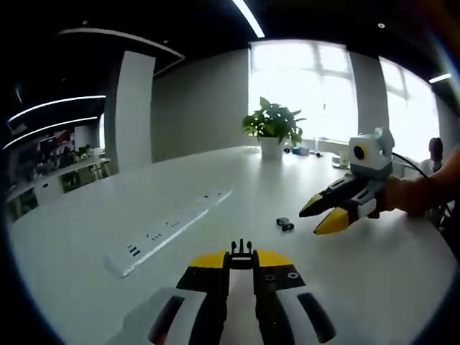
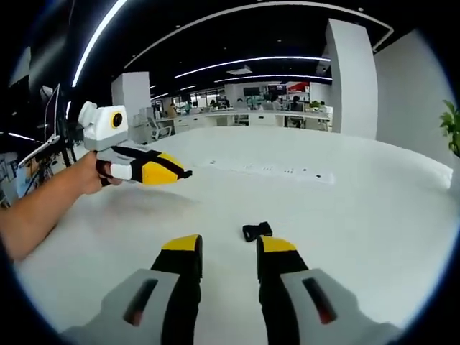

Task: Snap the two parts of the plastic buckle together until the buckle closes and remains connected.

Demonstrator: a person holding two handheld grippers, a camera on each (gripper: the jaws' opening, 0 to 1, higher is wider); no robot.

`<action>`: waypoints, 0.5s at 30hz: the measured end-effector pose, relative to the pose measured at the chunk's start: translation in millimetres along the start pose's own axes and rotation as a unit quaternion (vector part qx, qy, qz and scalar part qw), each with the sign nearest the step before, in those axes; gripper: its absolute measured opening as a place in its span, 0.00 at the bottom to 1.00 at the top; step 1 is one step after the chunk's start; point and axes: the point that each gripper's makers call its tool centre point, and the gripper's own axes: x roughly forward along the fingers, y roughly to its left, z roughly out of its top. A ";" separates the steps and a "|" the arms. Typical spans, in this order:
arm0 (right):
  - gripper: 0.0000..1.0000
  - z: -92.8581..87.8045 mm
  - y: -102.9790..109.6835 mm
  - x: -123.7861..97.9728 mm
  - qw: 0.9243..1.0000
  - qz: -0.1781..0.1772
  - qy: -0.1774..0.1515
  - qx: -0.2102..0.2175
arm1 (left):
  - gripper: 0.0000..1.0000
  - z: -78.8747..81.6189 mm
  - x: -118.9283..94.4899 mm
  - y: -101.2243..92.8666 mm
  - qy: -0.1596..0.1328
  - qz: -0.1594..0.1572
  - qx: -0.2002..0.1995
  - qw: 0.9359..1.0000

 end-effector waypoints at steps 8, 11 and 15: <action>0.33 -1.6 -1.3 5.4 1.000 -0.016 0.007 -0.001 | 0.10 1.3 0.8 -0.4 -0.003 -0.006 0.000 1.000; 0.34 -3.6 -5.0 6.1 1.000 -0.023 0.011 -0.001 | 0.10 0.0 0.6 0.1 -0.002 -0.006 0.000 1.000; 0.35 -6.2 -9.5 9.3 1.000 -0.025 0.015 0.000 | 0.10 -0.6 0.6 0.8 -0.002 -0.008 -0.001 1.000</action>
